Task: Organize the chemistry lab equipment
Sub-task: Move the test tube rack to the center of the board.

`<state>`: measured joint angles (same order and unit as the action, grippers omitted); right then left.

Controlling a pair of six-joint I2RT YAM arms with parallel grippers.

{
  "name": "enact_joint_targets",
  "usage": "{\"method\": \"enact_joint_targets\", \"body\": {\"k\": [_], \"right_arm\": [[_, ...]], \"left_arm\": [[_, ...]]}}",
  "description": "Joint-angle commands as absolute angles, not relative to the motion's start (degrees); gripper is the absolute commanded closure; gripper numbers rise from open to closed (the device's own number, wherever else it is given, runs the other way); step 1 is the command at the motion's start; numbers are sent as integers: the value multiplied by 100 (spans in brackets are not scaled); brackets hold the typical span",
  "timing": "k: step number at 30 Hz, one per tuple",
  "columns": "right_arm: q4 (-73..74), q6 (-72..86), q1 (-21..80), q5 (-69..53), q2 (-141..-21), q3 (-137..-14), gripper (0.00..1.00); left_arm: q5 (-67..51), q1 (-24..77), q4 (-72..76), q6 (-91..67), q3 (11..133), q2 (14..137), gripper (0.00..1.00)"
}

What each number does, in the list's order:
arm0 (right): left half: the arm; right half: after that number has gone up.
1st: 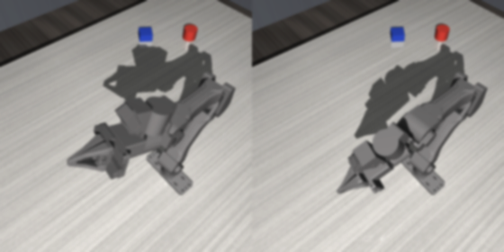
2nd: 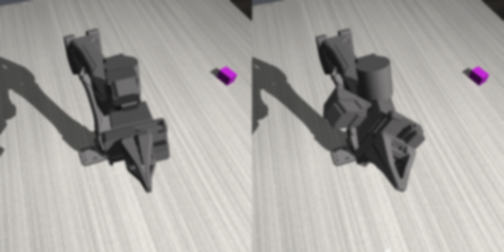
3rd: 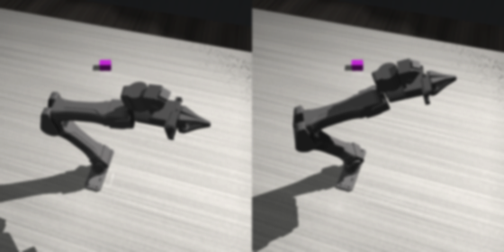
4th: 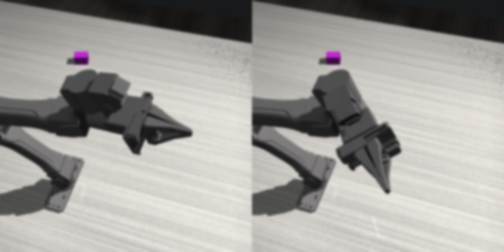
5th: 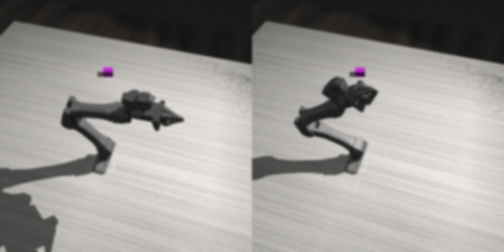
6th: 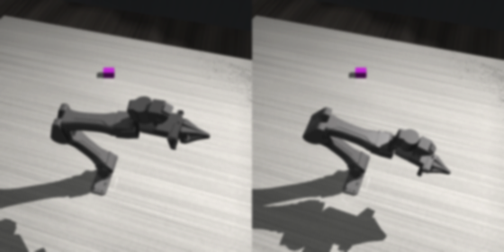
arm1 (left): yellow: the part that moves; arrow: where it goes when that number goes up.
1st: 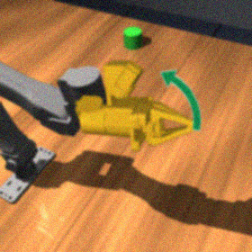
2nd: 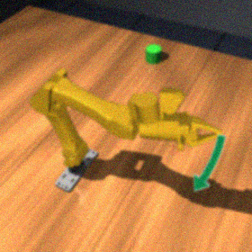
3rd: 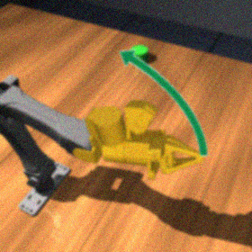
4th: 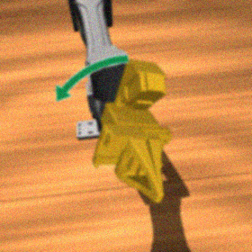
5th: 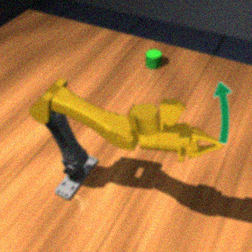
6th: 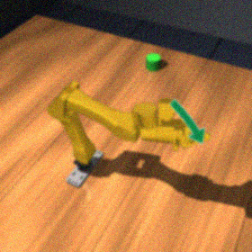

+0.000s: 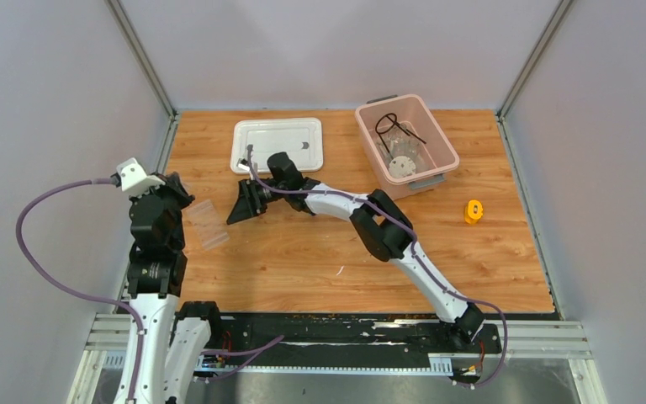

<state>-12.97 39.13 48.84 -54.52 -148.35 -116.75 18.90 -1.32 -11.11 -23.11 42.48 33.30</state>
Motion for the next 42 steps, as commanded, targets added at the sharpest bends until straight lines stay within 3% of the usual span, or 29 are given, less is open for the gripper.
{"method": "enact_joint_targets", "body": {"k": [1,13,27,35,42], "right_arm": [[-1792,4710,4940,-5040,-15259,-12312,45],[-1978,5324,5151,-4545,-16176,-13264,50],[-2338,5819,5374,-4418,-16621,-13579,61],[-2227,6095,5379,-4049,-16760,-13720,63],[-2711,6429,5370,-4167,-16864,-13815,83]], "left_arm": [[1799,-180,-1290,-2073,4356,3370,98],[1878,-176,-1226,-1959,4261,3382,98],[1881,-176,-1152,-1969,4158,3379,98],[1885,-176,-1143,-1960,4159,3396,97],[1939,-176,-1142,-1951,4155,3441,98]]}}
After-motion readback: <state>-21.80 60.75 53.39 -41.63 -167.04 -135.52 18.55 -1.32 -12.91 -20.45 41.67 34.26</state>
